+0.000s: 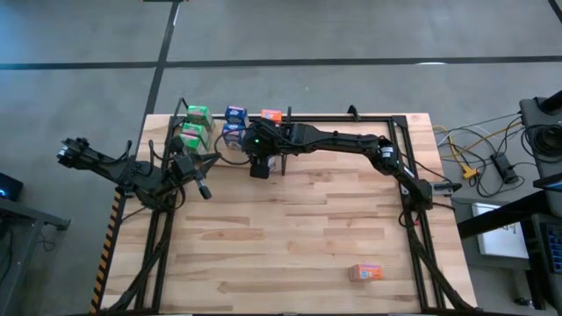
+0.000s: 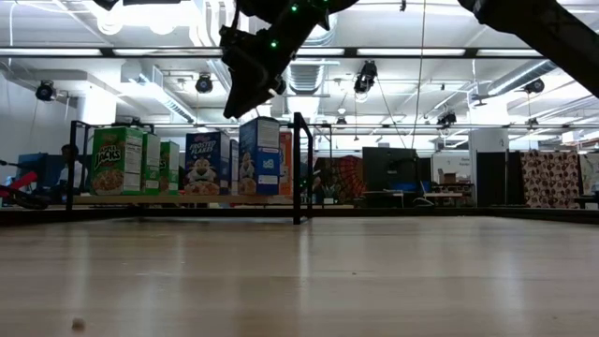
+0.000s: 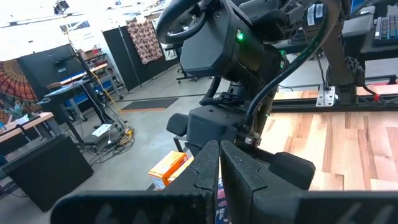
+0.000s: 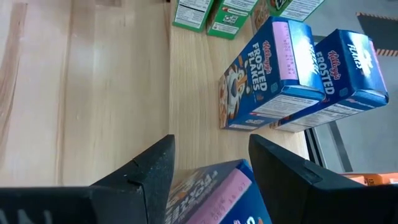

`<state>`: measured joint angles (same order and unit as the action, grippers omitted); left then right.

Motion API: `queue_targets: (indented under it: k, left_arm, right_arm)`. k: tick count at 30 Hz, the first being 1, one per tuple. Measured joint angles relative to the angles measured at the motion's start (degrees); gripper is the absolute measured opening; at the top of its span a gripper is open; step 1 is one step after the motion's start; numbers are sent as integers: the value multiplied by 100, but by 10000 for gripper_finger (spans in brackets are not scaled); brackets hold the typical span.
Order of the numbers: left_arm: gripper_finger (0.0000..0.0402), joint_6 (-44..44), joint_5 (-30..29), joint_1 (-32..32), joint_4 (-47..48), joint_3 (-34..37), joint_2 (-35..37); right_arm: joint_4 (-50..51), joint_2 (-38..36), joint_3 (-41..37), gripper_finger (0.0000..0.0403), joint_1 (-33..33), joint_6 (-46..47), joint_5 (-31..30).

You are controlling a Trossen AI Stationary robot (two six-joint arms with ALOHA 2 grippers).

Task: Stack cereal on shelf
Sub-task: Put the blue cereal box on the shelf aligned with the blue cereal boxes

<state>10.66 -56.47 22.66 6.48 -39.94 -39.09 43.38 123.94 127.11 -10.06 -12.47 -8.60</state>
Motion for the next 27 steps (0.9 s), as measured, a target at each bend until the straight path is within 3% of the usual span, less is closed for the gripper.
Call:
queue_targets:
  k: [10, 14, 27]
  left_arm:
    - [0, -94, 0, 0, 53, 0, -30]
    - [0, -107, 2, 0, 62, 0, -170]
    - [0, -57, 11, 0, -305, -50, -1024]
  right_arm:
    - [393, -664, -63, 181, 267, -12, 11]
    - [333, -1049, -468, 169, 463, -54, 324]
    - [-2903, -3153, -4648, 141, 947, -108, 453]
